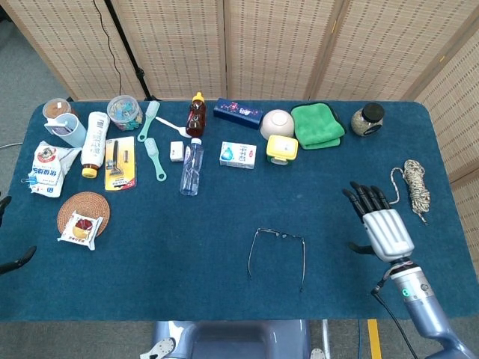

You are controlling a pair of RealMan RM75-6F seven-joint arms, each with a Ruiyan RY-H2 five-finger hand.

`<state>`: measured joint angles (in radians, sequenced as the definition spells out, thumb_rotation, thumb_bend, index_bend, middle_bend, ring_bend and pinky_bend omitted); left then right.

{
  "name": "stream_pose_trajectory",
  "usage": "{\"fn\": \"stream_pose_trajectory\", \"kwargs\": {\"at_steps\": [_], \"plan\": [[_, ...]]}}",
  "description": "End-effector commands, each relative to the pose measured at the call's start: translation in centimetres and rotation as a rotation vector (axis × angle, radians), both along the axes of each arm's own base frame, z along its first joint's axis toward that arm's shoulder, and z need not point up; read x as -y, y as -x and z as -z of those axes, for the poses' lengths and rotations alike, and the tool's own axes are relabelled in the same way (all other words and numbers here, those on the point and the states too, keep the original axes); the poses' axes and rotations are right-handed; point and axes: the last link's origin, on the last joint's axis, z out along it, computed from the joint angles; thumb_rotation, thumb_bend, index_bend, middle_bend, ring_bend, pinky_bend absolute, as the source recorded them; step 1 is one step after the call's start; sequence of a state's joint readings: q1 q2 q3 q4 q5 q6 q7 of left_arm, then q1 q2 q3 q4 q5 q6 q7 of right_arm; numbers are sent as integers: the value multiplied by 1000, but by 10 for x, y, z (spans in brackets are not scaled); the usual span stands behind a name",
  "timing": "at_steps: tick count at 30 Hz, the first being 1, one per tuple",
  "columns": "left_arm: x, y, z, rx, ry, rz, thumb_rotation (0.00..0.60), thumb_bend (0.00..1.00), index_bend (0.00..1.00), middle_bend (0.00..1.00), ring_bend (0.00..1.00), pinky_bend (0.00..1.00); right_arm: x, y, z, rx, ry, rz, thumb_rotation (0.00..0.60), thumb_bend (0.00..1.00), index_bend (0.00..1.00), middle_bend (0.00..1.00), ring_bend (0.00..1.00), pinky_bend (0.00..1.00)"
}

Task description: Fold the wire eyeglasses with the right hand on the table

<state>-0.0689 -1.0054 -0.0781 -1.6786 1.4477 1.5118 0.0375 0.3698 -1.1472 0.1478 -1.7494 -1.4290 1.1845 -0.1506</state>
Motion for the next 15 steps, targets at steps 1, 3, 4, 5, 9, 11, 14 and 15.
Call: {"fn": "stream_pose_trajectory", "kwargs": {"at_steps": [1,3,4,5,9,11,14,15], "plan": [[-1,1,-1,-2,-4,-3,442,199,0,0,0,0,12,-14,17,24,-53,-23,600,76,33,0,0,0],[-2,1,-2,-5,-3,-4,442,199,0,0,0,0,18,-20,27,29,-84,-30,600,76,29,0,0,0],[-3,1,-2,-6,-3,-3,442,198,0,0,0,0,21,-23,33,31,-99,-32,600,76,26,0,0,0],[-4,1,-2,-7,-2,-3,442,198,0,0,0,0,24,-25,37,32,-113,-33,600,76,22,0,0,0],[-7,1,-2,-9,2,-4,442,198,0,0,0,0,36,-32,58,16,-169,-34,600,74,15,0,0,0],[-8,2,-1,-9,3,-6,443,198,0,0,0,0,41,-35,69,7,-195,-34,600,74,13,0,0,0],[-9,3,-1,-10,5,-9,441,198,0,0,0,0,45,-37,79,-5,-211,-34,600,75,7,0,0,0],[-10,3,-1,-11,5,-11,442,198,0,0,0,0,47,-37,82,-14,-216,-36,600,74,5,0,0,0]]}}
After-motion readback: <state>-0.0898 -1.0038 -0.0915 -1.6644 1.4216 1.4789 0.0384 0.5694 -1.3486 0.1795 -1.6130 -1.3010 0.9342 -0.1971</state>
